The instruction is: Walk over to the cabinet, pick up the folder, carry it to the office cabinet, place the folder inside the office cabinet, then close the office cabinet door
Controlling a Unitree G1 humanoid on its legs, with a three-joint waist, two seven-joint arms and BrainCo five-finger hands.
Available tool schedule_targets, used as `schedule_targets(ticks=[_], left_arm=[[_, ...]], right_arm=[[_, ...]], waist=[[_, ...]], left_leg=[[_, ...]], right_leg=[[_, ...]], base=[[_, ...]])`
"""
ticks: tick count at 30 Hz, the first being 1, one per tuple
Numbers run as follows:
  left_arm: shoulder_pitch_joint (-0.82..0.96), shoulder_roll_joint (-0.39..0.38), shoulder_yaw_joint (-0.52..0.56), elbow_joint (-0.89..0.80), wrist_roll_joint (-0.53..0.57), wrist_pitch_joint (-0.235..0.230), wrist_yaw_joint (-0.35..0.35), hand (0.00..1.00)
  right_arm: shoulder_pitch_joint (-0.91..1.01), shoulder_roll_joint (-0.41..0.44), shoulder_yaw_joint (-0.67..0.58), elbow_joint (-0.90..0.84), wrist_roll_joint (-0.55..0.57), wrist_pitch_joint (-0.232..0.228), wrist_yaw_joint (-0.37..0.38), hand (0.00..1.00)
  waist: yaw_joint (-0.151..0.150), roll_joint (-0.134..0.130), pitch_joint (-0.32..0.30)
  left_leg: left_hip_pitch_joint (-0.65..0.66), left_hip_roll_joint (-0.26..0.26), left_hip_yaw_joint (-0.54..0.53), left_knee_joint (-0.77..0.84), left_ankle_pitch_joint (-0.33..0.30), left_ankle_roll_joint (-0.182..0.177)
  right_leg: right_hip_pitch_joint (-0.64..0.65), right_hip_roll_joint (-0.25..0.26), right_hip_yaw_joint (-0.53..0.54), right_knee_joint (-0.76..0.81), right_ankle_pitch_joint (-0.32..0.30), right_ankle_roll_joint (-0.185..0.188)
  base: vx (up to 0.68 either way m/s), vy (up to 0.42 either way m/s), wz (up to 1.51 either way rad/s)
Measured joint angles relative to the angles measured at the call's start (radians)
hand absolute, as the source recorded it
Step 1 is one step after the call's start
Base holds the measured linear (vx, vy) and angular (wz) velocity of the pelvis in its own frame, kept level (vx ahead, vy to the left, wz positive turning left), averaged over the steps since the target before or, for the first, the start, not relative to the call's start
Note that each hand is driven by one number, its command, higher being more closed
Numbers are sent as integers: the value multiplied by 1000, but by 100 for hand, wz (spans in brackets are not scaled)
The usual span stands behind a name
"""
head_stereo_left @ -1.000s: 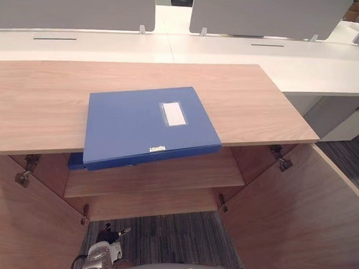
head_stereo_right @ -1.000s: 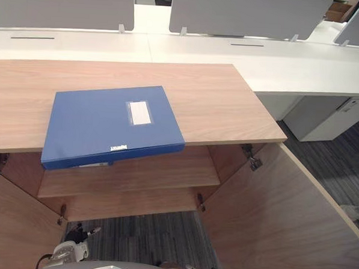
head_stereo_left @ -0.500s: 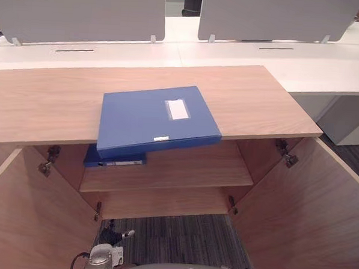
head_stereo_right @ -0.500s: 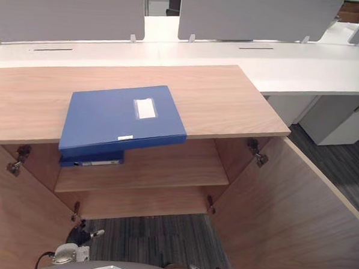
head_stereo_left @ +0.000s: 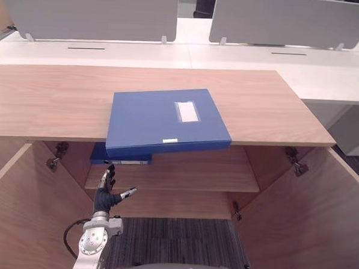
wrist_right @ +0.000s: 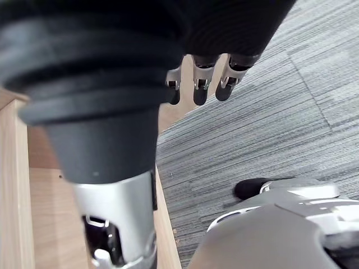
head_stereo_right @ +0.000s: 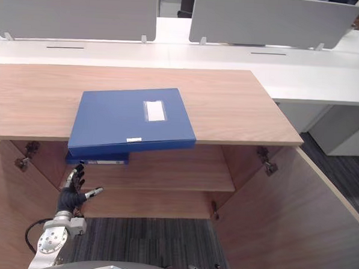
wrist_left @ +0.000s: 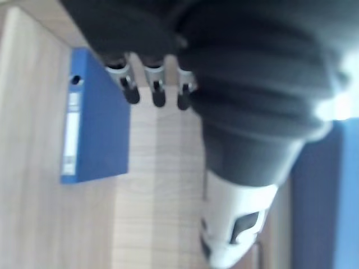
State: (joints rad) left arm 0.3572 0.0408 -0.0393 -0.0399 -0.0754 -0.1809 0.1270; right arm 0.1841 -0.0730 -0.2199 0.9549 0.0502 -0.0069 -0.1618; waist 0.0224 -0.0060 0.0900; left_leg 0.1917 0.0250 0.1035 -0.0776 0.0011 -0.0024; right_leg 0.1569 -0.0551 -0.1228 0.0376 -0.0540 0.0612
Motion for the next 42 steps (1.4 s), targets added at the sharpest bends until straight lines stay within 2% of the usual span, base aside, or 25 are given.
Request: schedule_targets(ticks=[10, 18, 19, 23, 29, 37, 42], left_arm=[[34, -12, 57, -170, 21, -20, 66, 0], [63, -26, 70, -239, 21, -40, 78, 0], [63, -26, 71, -249, 27, -40, 85, 0], [60, -15, 76, -296, 70, -41, 90, 0], [22, 92, 76, -300, 222, -44, 128, 0], [-39, 207, 75, -300, 390, -44, 131, 0], [-81, 262, 46, -303, 419, -47, 130, 0]], right_arm=[[4, -1, 12, -5, 0, -9, 0, 0], [14, 0, 12, 5, 0, -11, 0, 0], [14, 0, 12, 6, 0, -11, 0, 0], [10, 0, 12, 18, 0, -12, 0, 0], [-9, -15, 35, 48, -18, -14, 1, 0], [-33, -24, 54, 89, -19, -15, 1, 0], [-34, -30, 59, 93, -19, -15, 1, 0]], waist=[[18, -3, -15], [20, -8, -37], [20, -15, -41], [17, -12, -41], [8, -5, -45], [-17, -4, -44], [-28, 3, -38]], left_leg=[[18, 2, -30, 15, -18, -10], [1, 2, -49, 31, -21, -11], [1, 2, -49, 32, -21, -10], [1, 1, -50, 40, -24, -7], [14, 1, -52, 26, -13, 2], [38, 0, -51, 1, -9, 2], [43, 1, -48, 2, -10, 1]], right_leg=[[19, -6, -29, 49, -41, -5], [16, -7, -43, 50, -44, -6], [17, -7, -43, 50, -44, -6], [22, -6, -41, 49, -42, -6], [32, -1, -41, 26, -30, -8], [53, 4, -40, -6, -28, -9], [58, 9, -35, -21, -14, -14]], base=[[-41, -23, 10], [-31, -11, 6], [0, 0, 0], [0, 0, 0], [0, 0, 0], [0, 0, 0], [18, -6, -3]])
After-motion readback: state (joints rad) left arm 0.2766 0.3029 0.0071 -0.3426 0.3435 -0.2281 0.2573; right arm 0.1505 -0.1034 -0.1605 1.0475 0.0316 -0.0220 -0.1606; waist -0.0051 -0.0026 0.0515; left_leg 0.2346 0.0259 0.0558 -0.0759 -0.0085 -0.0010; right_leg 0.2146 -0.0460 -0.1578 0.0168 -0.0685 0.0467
